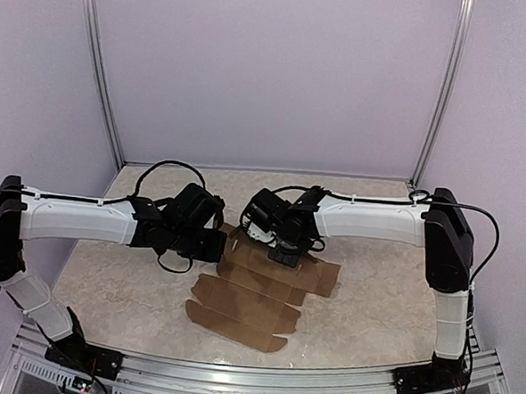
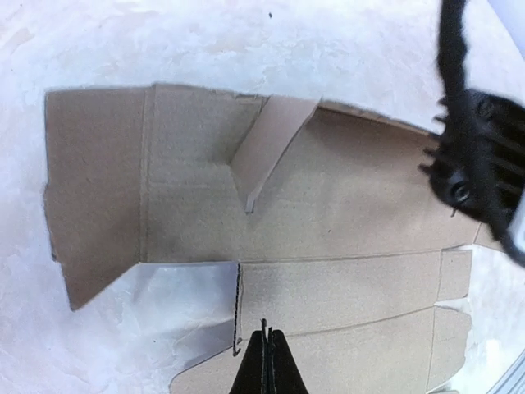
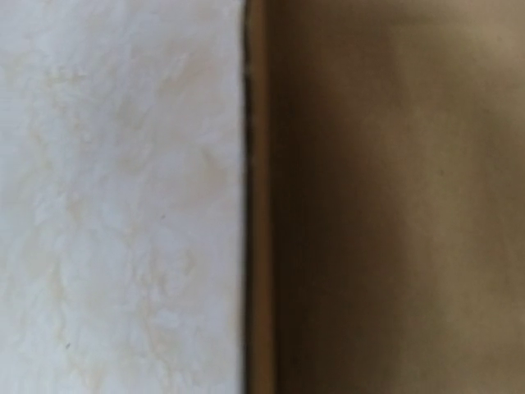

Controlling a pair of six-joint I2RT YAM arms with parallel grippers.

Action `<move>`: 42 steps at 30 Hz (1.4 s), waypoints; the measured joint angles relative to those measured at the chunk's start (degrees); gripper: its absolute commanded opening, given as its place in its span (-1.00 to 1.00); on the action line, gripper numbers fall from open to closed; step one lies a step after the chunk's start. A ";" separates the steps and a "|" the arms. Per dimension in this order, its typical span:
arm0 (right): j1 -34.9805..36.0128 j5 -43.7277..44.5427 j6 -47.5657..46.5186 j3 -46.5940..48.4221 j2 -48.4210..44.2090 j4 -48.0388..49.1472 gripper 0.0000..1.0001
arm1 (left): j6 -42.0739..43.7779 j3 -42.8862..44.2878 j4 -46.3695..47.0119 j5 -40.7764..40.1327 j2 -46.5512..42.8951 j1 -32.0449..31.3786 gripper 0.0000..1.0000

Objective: Fold the paper box

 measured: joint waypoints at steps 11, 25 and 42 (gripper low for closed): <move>3.41 10.88 -10.29 -7.54 -3.50 12.09 -1.00 | 4.00 -1.14 -2.89 -0.74 -15.04 3.30 -1.00; 8.63 22.21 -26.99 -20.79 -9.31 38.40 -1.00 | 1.95 -14.58 -0.02 -0.85 -27.28 13.64 -1.00; 12.31 28.68 -39.45 -29.05 -7.58 60.30 -1.00 | 1.53 -21.07 10.43 7.48 -23.91 15.74 -1.00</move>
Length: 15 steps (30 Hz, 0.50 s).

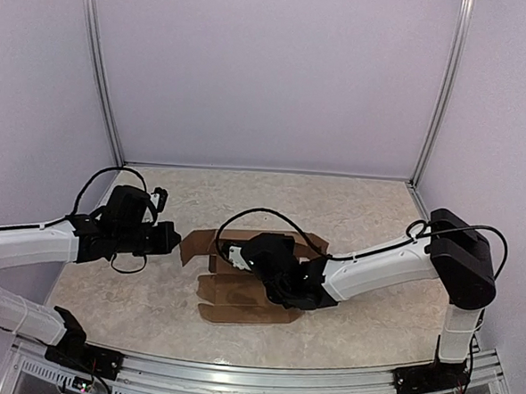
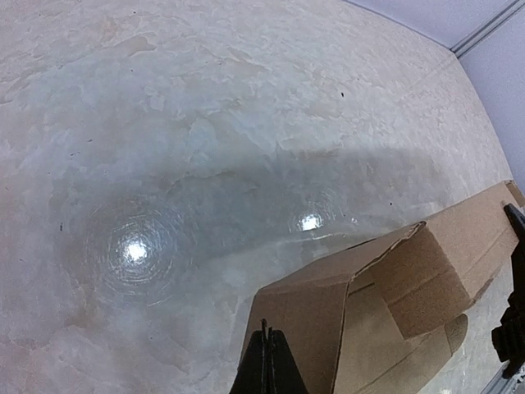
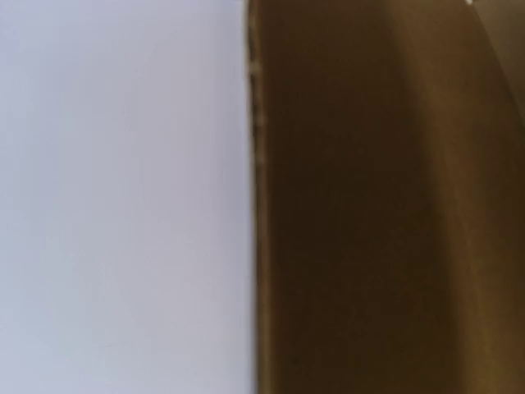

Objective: Fold the paper box

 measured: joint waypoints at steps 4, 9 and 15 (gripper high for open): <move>0.00 0.26 0.07 -0.17 0.98 0.00 -1.00 | 0.20 -1.60 2.71 1.31 2.03 -0.42 -1.00; 0.00 0.28 0.92 -0.33 2.14 -0.02 -1.00 | 0.72 -2.16 5.31 2.82 4.87 -1.88 -1.00; 0.00 0.31 2.01 -1.31 2.47 -0.09 -1.00 | 1.62 -2.21 9.09 4.50 8.02 -3.63 -1.00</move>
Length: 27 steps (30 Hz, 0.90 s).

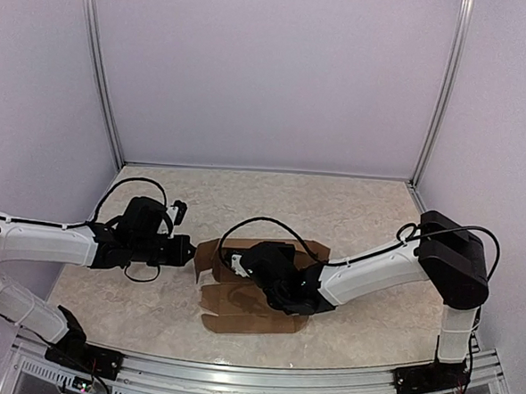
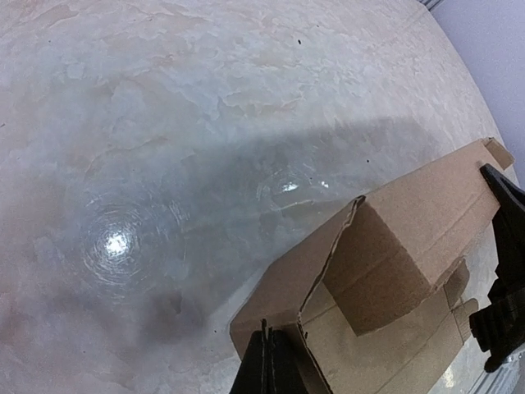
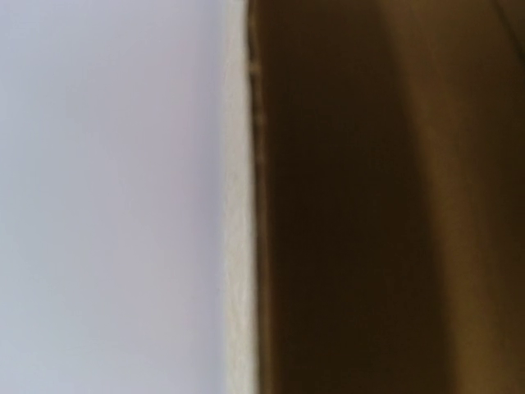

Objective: Fold the paper box

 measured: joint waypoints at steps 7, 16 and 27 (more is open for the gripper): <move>0.00 0.13 1.07 -0.59 0.00 -0.07 -1.00 | 0.68 0.00 2.25 1.95 2.71 -1.16 -1.00; 0.00 0.22 1.36 -0.85 0.00 -0.02 -1.00 | 1.66 0.00 2.82 2.99 5.18 -3.45 -1.00; 0.00 0.61 2.56 -1.14 0.00 -0.39 -1.00 | 2.97 -0.02 2.89 3.15 5.16 -4.50 -0.78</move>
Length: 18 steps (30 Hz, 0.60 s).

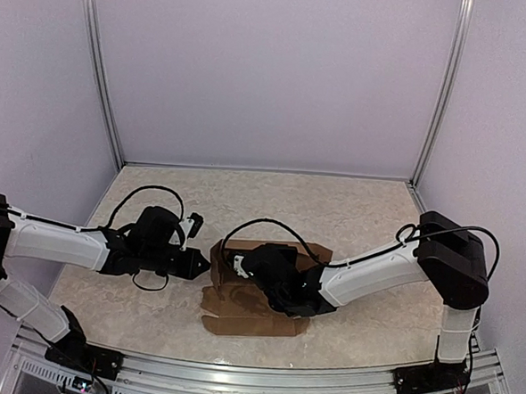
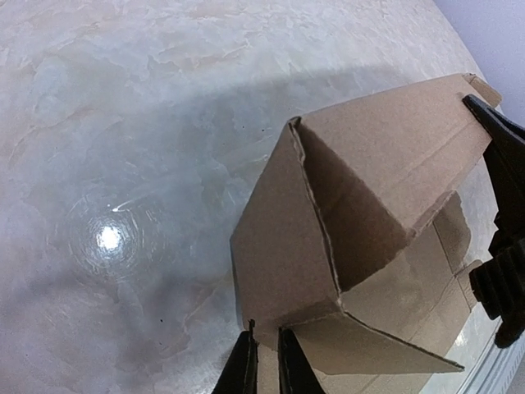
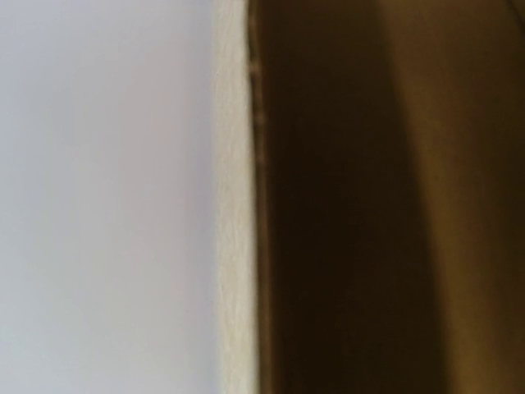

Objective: Fold the paper box

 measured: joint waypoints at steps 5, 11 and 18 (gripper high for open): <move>0.00 0.20 0.42 0.00 0.00 -0.07 -1.00 | 0.04 -0.11 0.00 0.00 -0.04 -0.48 -0.78; 0.00 0.39 1.11 0.00 0.00 -0.39 -1.00 | 0.02 -0.28 0.17 0.00 -0.04 -1.40 -0.76; 0.46 0.68 1.36 0.00 0.00 -0.68 -1.00 | 0.00 -0.28 1.03 -0.11 -0.04 -2.49 -0.66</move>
